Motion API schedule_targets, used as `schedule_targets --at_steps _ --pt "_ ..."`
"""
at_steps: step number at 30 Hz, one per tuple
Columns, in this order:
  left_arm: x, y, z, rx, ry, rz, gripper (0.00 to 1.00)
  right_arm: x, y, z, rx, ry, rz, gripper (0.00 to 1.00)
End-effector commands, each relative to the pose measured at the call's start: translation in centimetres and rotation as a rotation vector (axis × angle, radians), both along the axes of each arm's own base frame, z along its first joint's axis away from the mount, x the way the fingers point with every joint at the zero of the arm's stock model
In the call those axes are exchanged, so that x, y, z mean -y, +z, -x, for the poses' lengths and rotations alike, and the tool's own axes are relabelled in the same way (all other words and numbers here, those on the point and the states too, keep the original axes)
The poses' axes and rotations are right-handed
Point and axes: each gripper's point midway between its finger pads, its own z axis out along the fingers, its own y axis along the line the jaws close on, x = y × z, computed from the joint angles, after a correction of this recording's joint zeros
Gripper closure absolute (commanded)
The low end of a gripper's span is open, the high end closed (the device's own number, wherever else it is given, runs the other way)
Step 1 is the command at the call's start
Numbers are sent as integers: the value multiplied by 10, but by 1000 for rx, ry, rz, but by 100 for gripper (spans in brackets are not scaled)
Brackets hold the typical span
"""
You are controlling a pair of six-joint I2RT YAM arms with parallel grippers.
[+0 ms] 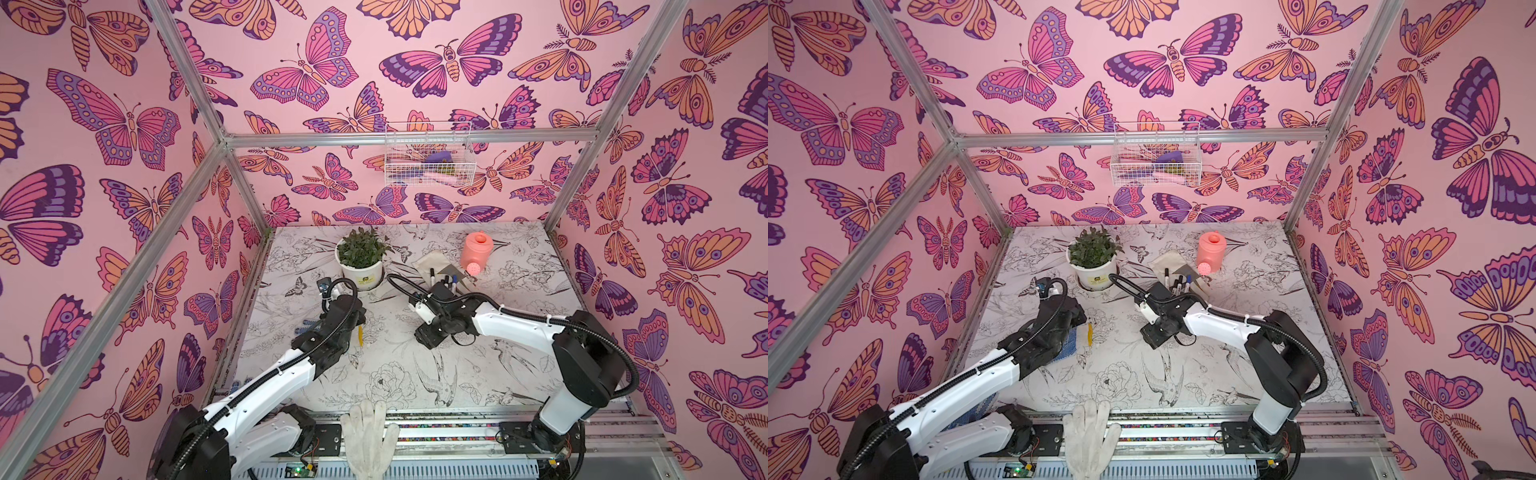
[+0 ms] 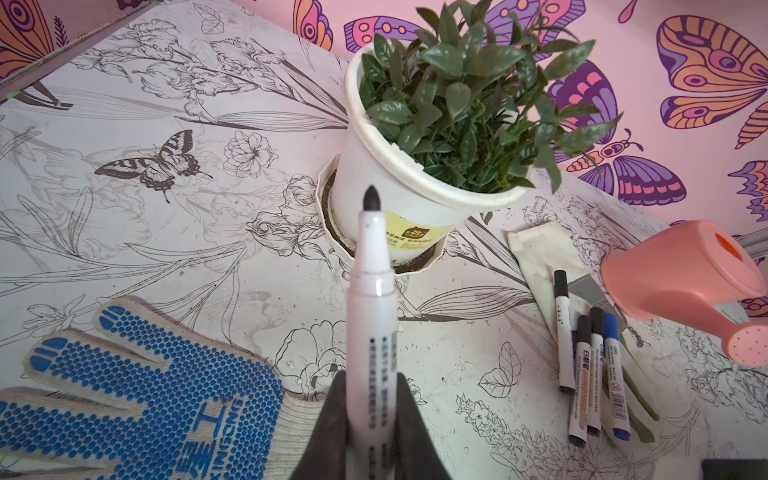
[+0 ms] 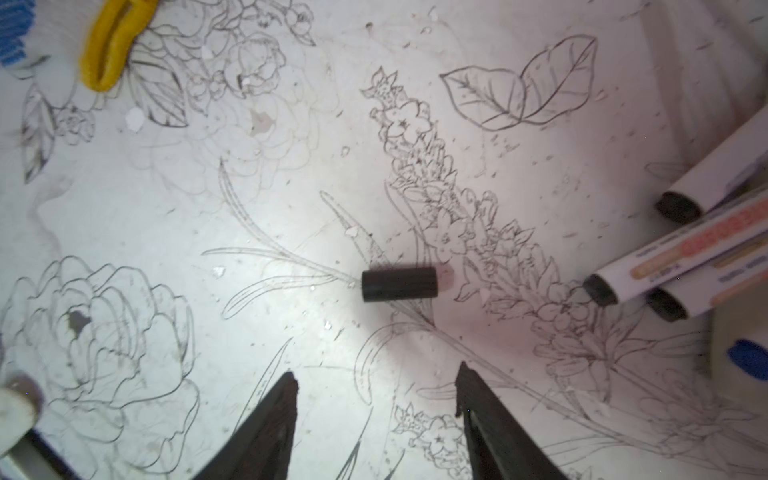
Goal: Insert the pens into the pen caps
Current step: 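Close the right gripper on the black cap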
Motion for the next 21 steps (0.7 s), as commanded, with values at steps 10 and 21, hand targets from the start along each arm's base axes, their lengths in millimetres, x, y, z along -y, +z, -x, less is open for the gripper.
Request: schedule_targets --at_steps 10,21 --pt "5 20 -6 59 -20 -2 100 -6 -37 0 -151 -32 46 39" --pt "-4 21 0 75 2 -15 100 -29 -41 -25 -147 -14 51 41"
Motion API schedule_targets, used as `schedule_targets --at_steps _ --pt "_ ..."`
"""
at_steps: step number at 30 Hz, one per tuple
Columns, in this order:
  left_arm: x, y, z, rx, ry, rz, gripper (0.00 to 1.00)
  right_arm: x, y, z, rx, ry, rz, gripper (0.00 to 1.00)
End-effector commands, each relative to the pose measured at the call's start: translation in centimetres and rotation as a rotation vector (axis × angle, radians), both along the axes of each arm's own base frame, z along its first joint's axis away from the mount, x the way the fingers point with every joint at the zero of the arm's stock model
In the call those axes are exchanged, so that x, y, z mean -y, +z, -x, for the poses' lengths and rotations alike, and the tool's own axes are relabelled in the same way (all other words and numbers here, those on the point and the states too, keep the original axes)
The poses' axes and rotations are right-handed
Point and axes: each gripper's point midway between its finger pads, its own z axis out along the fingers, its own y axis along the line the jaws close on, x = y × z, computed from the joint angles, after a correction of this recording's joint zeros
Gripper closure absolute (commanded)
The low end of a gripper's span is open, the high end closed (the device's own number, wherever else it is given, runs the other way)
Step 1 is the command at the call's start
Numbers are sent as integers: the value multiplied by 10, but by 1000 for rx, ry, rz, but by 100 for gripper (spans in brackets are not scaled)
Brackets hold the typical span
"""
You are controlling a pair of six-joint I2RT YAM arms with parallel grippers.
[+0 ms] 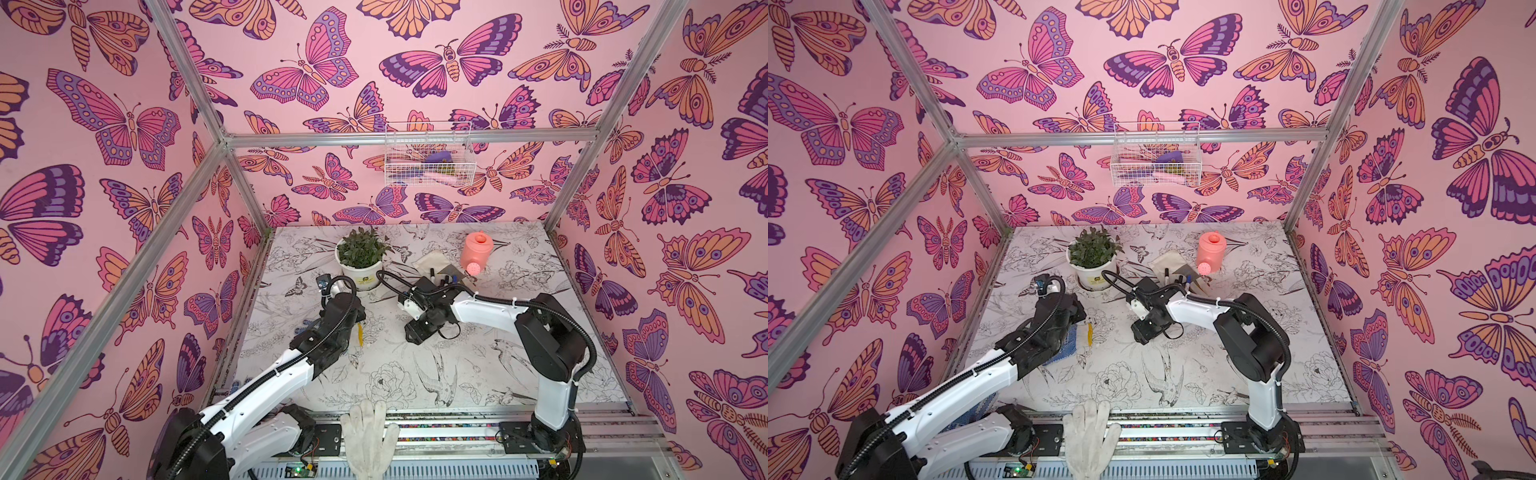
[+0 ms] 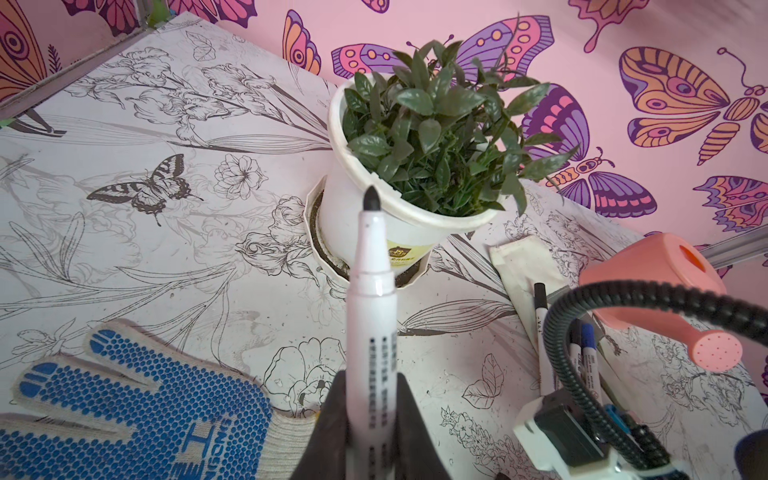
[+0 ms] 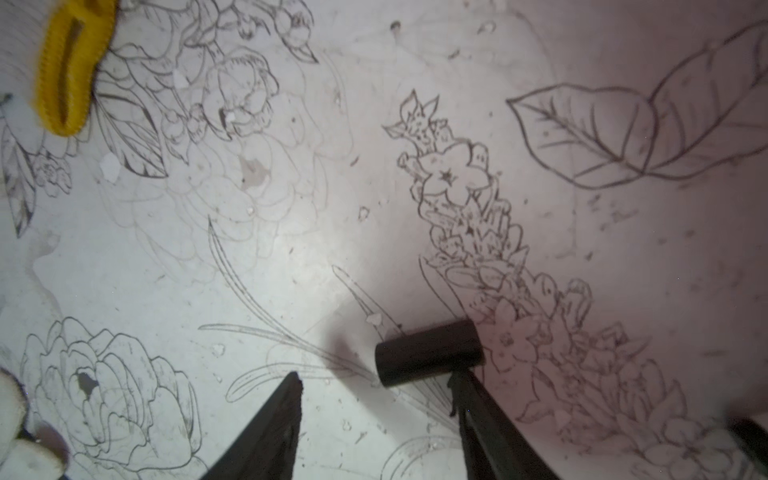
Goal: Insert the pens into the pen caps
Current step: 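Close the right gripper on the black cap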
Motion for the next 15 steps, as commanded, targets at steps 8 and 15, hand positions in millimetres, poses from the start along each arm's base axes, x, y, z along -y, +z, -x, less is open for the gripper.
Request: schedule_targets --at_steps 8,15 --pt "-5 2 2 21 10 -29 100 0 -16 -10 -27 -5 85 46" --pt "-4 -1 2 13 8 -30 100 -2 -23 -14 -5 -3 161 52"
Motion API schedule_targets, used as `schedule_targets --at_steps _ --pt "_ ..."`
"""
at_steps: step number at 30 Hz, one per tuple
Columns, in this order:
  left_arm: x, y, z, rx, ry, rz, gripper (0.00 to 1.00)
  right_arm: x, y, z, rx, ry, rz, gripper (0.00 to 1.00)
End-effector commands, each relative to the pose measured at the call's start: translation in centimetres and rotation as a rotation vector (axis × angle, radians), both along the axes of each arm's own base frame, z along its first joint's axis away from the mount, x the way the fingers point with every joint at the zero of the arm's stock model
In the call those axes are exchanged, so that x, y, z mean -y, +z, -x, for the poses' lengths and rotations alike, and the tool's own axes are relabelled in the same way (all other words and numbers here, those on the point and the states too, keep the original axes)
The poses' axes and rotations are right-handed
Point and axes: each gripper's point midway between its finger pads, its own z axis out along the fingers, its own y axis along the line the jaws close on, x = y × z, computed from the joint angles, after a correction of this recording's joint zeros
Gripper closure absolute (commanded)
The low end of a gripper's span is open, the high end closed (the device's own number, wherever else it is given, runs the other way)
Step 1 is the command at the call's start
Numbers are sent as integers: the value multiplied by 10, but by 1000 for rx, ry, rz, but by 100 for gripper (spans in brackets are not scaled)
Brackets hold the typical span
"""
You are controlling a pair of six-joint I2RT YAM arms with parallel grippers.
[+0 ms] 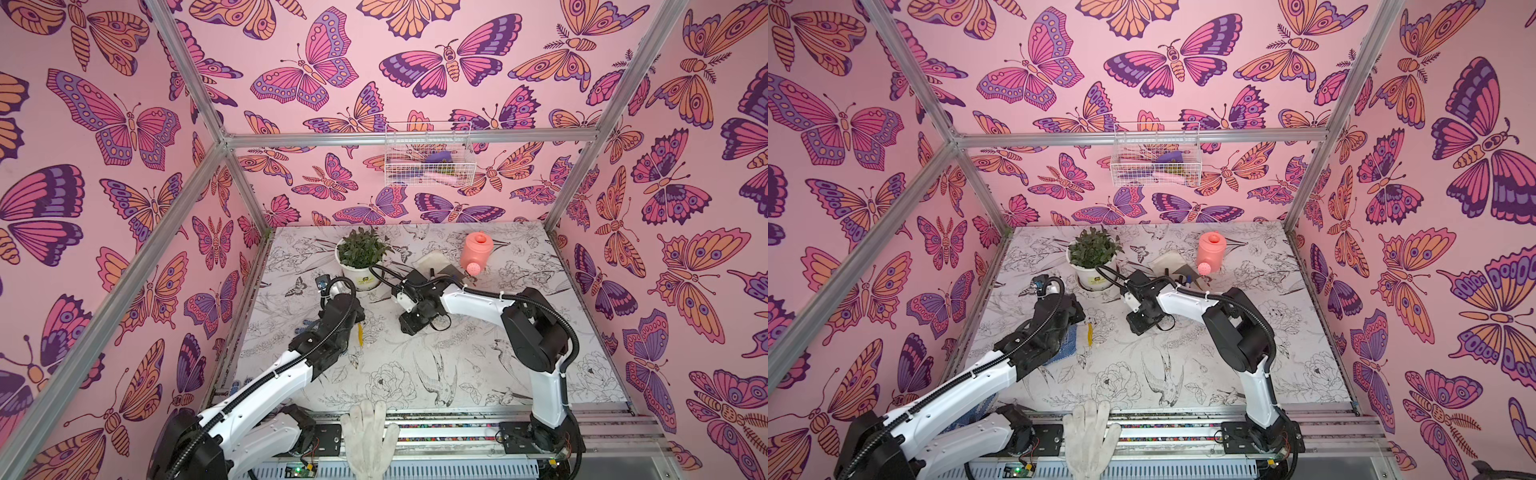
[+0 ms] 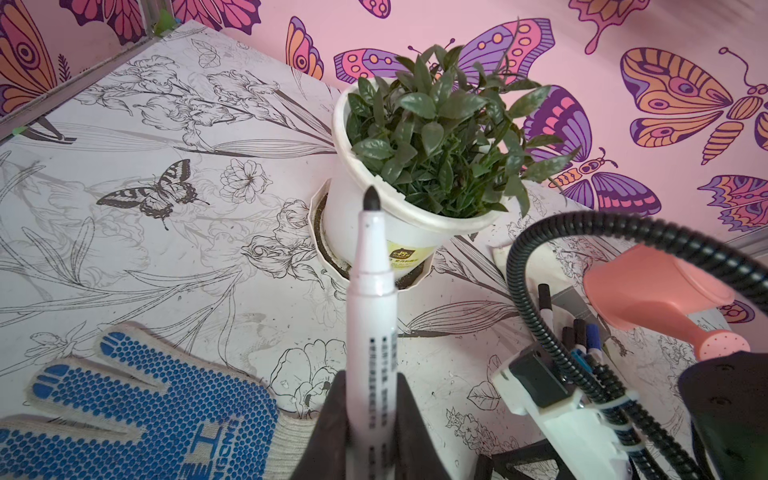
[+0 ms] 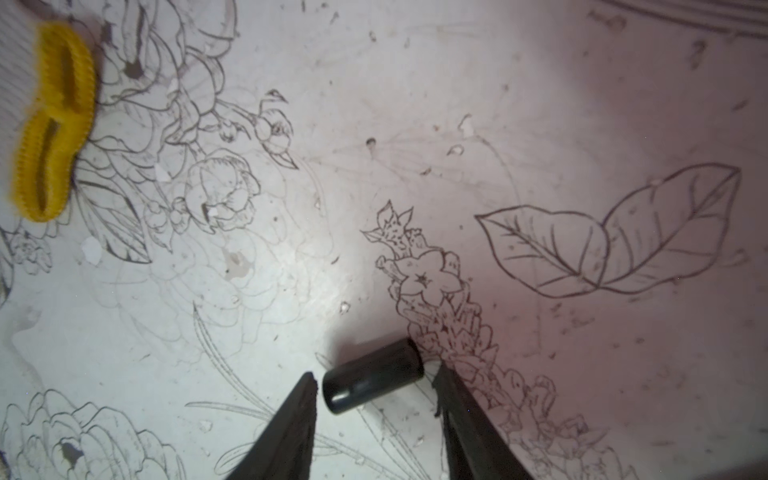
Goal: Insert the pens into the pen caps
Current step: 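Close the right gripper on the black cap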
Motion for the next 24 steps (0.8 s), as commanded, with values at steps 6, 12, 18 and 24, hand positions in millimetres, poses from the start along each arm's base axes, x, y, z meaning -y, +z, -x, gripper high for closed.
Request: schedule_targets --at_steps 6,12,18,24 --pt "-1 -2 2 7 5 -12 100 22 -23 7 33 2 201 52" --pt "-1 -3 2 4 4 -10 100 37 -12 4 86 -20 239 50" --pt "-1 -4 1 4 5 -10 100 37 -3 7 41 -53 158 48" --pt "0 -4 1 2 2 -4 100 16 -3 9 -11 -39 71 49"
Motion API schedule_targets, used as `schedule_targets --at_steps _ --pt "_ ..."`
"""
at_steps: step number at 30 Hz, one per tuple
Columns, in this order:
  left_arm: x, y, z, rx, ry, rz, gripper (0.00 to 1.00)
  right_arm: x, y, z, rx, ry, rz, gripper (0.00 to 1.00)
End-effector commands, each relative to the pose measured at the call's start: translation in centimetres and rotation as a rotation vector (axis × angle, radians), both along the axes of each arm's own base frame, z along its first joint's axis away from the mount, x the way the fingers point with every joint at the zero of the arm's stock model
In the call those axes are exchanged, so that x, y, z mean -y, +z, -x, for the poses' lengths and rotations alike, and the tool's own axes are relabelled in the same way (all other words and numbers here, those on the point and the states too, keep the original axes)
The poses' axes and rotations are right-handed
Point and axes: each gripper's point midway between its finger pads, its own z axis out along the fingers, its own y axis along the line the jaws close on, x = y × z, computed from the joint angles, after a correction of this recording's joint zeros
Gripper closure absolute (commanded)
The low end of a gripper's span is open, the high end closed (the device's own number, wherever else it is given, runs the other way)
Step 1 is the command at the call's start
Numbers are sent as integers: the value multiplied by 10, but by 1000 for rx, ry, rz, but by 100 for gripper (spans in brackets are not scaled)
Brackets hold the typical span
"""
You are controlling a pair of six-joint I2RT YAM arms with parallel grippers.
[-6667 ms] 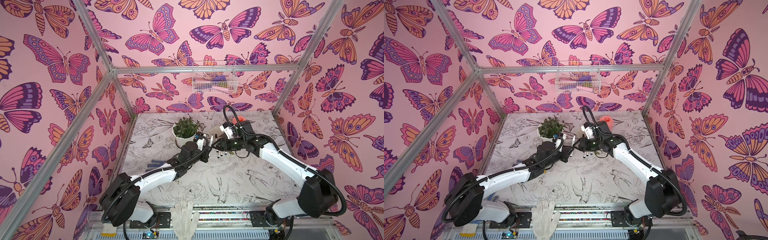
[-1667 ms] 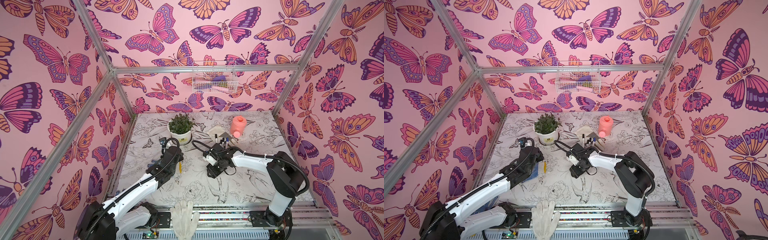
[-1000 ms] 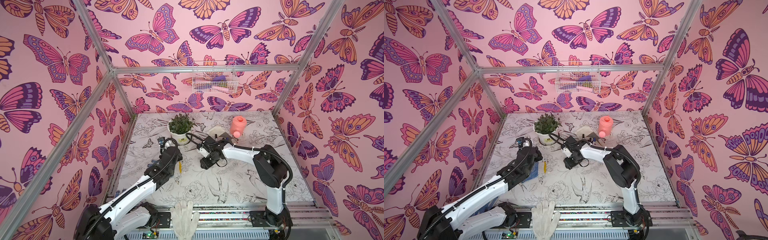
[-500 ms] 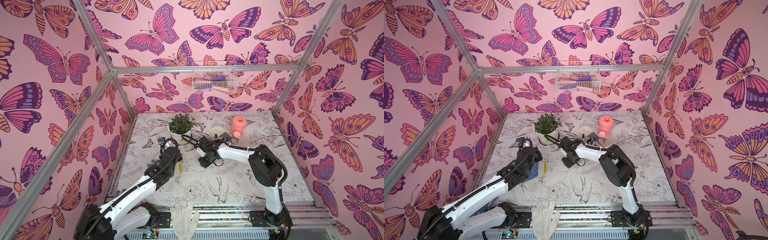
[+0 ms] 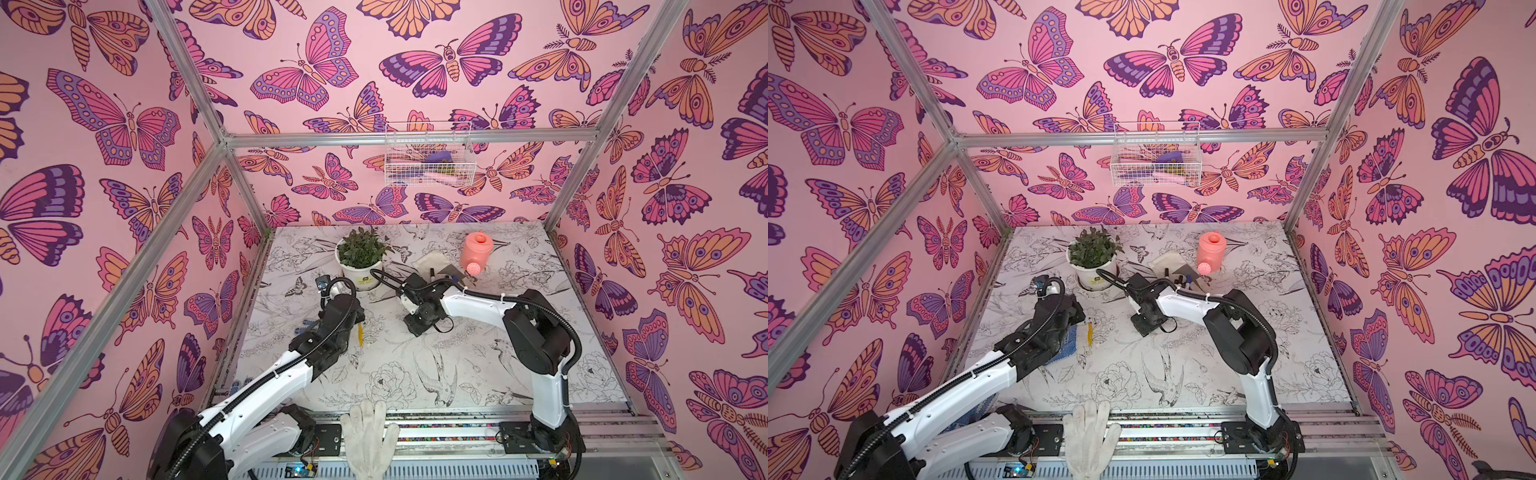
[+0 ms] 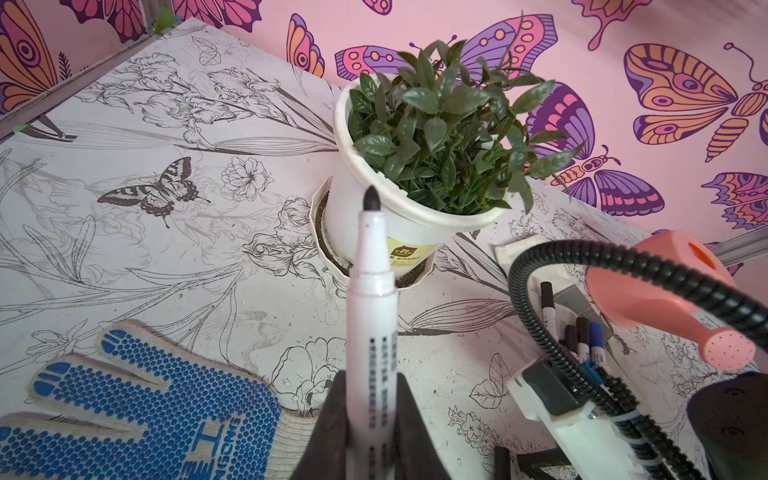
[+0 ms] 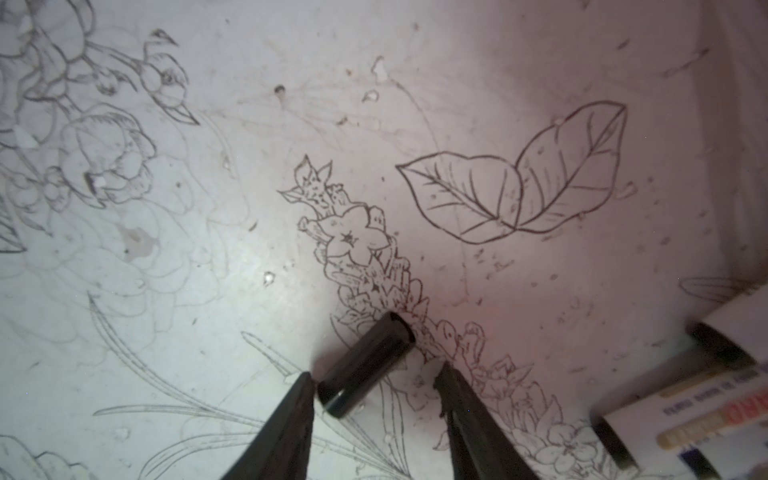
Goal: Insert the pens into the pen caps
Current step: 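Close the right gripper on the black cap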
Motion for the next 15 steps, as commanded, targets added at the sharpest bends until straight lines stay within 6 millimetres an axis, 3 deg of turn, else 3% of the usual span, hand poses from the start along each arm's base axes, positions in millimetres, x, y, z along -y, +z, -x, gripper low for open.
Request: schedule_targets --at_steps 1,8,15 --pt "1 -2 0 6 1 -1 100 -9 -2 8 -71 1 -38 50" --pt "-1 -1 1 10 4 -2 100 -7 -17 4 -107 -22 24 54" --pt "1 0 0 10 -1 -5 100 11 -21 2 -82 -43 121 65"
